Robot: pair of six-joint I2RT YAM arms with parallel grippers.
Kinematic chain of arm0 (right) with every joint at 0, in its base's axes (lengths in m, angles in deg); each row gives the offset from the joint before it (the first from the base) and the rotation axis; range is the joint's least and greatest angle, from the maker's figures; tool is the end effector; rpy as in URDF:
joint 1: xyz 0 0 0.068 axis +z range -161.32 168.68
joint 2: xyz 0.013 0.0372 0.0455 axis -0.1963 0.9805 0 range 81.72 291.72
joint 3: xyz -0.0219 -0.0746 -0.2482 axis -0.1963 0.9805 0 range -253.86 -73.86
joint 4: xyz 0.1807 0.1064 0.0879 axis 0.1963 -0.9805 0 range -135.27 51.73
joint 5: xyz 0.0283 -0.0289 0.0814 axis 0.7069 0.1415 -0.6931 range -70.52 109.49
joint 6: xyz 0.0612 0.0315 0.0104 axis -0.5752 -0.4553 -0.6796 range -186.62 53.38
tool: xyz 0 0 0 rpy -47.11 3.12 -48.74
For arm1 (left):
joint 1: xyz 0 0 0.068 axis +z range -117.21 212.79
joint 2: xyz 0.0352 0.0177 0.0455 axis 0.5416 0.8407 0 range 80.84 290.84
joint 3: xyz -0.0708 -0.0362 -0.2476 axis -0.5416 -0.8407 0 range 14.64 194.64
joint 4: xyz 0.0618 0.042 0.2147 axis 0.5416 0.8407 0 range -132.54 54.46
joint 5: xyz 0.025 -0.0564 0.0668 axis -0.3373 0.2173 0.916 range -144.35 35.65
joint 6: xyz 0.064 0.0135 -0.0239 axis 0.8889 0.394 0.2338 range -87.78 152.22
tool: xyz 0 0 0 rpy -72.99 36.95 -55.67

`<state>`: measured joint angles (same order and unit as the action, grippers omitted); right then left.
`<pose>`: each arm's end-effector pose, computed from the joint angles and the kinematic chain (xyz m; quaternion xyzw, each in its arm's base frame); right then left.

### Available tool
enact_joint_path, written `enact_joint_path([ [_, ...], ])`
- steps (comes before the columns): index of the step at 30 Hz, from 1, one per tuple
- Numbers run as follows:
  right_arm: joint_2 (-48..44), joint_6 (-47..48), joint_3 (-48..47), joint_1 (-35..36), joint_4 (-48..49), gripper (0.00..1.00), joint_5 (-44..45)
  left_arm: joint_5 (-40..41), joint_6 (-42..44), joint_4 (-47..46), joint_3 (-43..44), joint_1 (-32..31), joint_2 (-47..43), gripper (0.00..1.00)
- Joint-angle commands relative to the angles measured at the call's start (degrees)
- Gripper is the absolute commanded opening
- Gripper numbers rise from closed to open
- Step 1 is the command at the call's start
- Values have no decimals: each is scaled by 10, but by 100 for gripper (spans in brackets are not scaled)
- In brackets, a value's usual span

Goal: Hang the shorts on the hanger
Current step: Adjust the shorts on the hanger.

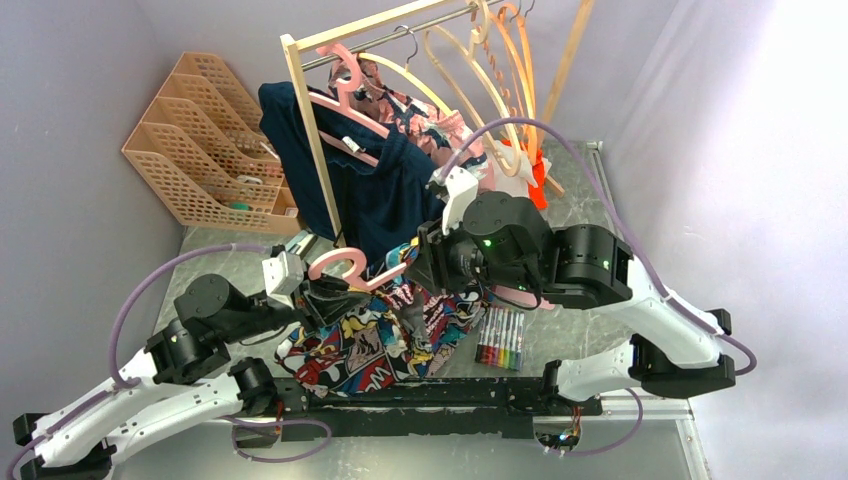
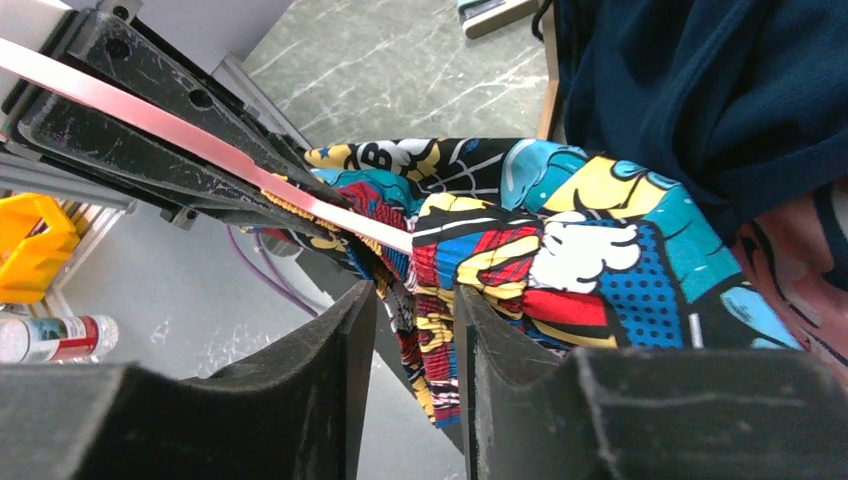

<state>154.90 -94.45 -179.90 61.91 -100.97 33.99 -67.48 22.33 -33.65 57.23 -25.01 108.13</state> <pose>0.0717 0.1889 0.4529 -0.2728 0.8163 0.3144 0.4004 0.0481 -0.1003 0.3556 0.3467 0.5705 -0.4757 0.5727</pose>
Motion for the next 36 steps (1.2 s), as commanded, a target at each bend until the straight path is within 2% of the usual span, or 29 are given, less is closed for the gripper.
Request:
enact_joint_path([
  [1, 13, -1, 22, 1, 31, 36, -25, -10, -1, -76, 24, 1, -1, 7],
  [7, 33, 0, 46, 1, 75, 33, -69, -19, 0, -96, 23, 1, 9, 7],
  [10, 36, 16, 28, 1, 90, 34, -91, -18, 1, -94, 22, 1, 10, 7],
  [12, 27, 32, 4, 2, 94, 37, -110, -11, 3, -85, 22, 1, 6, 7],
  [16, -2, 50, -40, 2, 90, 51, -134, 14, 5, -62, 14, 0, -15, 7],
  [19, -10, 44, -71, 2, 40, 57, -74, 46, 3, -47, 11, 1, -23, 7],
  [23, -26, 15, -43, 2, 8, 59, 3, 75, -2, -35, 14, 0, -16, 7],
  [36, 3, -11, 8, 1, -28, 65, 97, 89, -7, -25, 45, 1, 5, 7],
])
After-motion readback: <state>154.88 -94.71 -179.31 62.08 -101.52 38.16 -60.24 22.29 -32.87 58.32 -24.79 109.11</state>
